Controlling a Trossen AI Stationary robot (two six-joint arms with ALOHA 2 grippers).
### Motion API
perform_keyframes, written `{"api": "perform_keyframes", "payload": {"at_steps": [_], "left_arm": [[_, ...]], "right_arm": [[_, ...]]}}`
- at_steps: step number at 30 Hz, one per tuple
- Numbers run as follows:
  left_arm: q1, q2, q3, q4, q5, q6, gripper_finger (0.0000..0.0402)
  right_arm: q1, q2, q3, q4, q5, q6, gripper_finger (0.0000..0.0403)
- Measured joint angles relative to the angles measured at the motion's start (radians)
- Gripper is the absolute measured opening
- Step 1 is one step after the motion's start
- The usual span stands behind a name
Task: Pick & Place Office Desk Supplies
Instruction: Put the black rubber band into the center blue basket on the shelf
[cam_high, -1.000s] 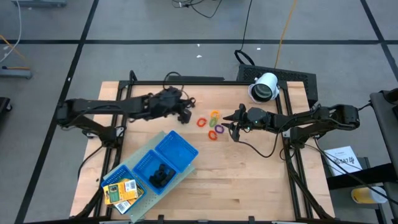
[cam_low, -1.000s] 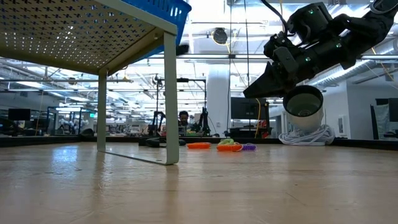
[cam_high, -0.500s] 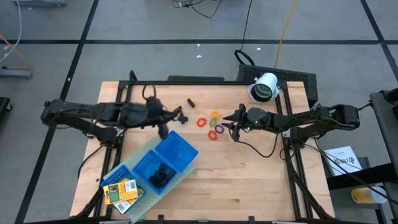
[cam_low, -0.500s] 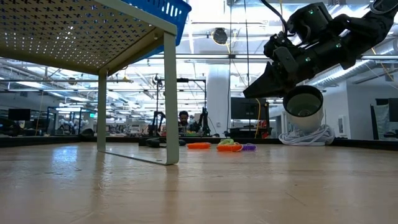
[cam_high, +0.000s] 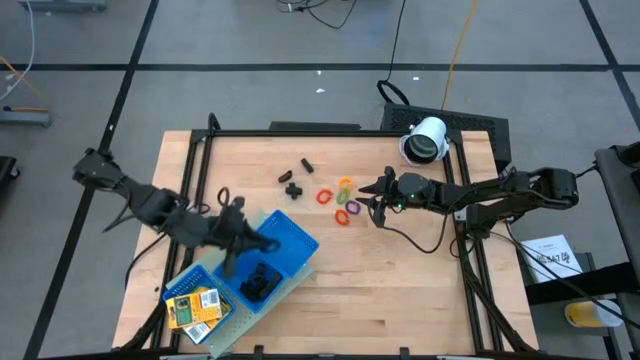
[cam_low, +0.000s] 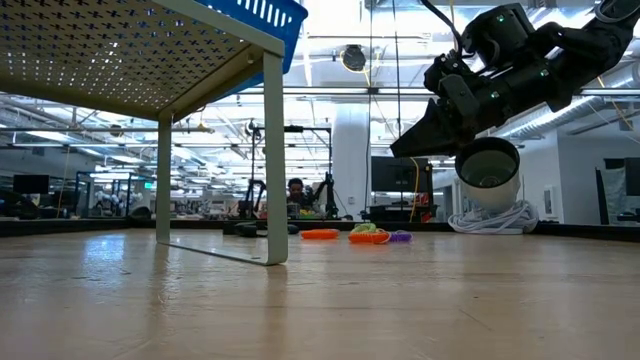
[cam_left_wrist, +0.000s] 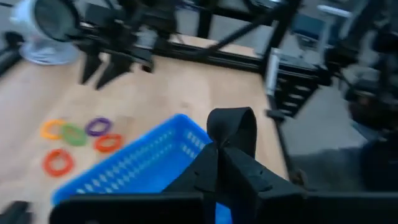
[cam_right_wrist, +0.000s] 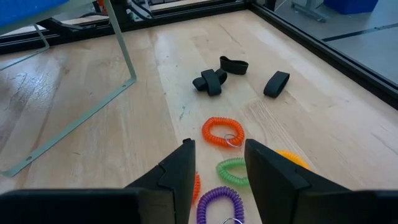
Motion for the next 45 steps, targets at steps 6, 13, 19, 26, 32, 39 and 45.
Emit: {"api": "perform_keyframes", "payload": {"at_steps": [6, 13, 19, 26, 32, 39, 45], "left_arm": [[-0.125, 0.000, 0.000, -0.096, -0.013, -0.151, 0.0040], [-0.200, 0.004, 0.000, -0.240, -0.019, -0.510, 0.0041], [-0.212, 0.011, 0.000, -0.253, -0.021, -0.681, 0.0042], [-0.209, 0.032, 0.000, -0.276, -0.021, -0.771, 0.0042], [-0.209, 0.039, 0.000, -0.285, -0.021, -0.799, 0.0043], [-0.209, 0.039, 0.000, -0.328, -0.025, -0.887, 0.0078], [-0.220, 0.045, 0.000, -0.336, -0.026, -0.905, 0.0150]], "right_arm": [[0.000, 0.000, 0.000, 0.000, 0.000, 0.000, 0.0128], [0.000, 0.000, 0.000, 0.000, 0.000, 0.000, 0.0128], [0.000, 0.000, 0.000, 0.000, 0.000, 0.000, 0.0128], [0.000, 0.000, 0.000, 0.000, 0.000, 0.000, 0.0128], [0.000, 0.000, 0.000, -0.001, 0.000, 0.000, 0.0128], [0.000, 0.000, 0.000, -0.001, 0.000, 0.000, 0.0128], [0.000, 0.000, 0.000, -0.001, 0.000, 0.000, 0.0128]]}}
